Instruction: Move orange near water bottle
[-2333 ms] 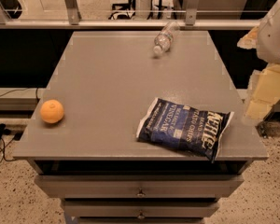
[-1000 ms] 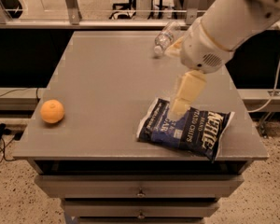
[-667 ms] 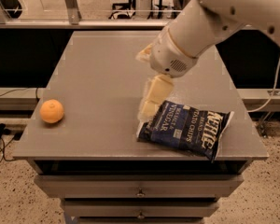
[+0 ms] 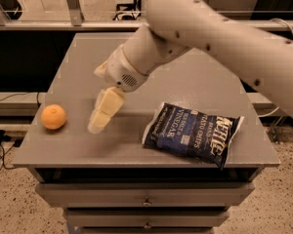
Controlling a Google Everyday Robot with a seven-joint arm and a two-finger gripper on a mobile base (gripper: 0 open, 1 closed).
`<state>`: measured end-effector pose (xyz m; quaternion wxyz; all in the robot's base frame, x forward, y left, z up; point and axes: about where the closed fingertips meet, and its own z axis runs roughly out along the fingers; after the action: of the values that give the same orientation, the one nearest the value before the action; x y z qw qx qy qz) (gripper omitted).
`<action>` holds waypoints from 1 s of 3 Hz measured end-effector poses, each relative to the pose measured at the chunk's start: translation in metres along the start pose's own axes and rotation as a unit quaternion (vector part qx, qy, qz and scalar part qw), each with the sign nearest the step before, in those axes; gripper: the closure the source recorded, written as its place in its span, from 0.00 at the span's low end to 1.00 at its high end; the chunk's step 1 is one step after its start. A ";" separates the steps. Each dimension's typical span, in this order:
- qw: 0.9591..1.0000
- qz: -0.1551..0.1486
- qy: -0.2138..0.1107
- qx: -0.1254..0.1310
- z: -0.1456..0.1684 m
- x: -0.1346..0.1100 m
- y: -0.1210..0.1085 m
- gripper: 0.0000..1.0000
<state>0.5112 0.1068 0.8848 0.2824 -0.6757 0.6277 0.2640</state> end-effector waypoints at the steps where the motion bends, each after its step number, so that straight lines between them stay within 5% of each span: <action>1: 1.000 0.001 -0.026 -0.016 0.032 -0.015 -0.002 0.00; 3: 0.996 0.023 -0.078 -0.047 0.087 -0.041 0.002 0.00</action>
Offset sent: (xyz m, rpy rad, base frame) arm -0.0040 0.1057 -0.0447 0.1805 0.1218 0.0541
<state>0.5065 0.1975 0.8526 0.2922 -0.6508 0.6063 0.3514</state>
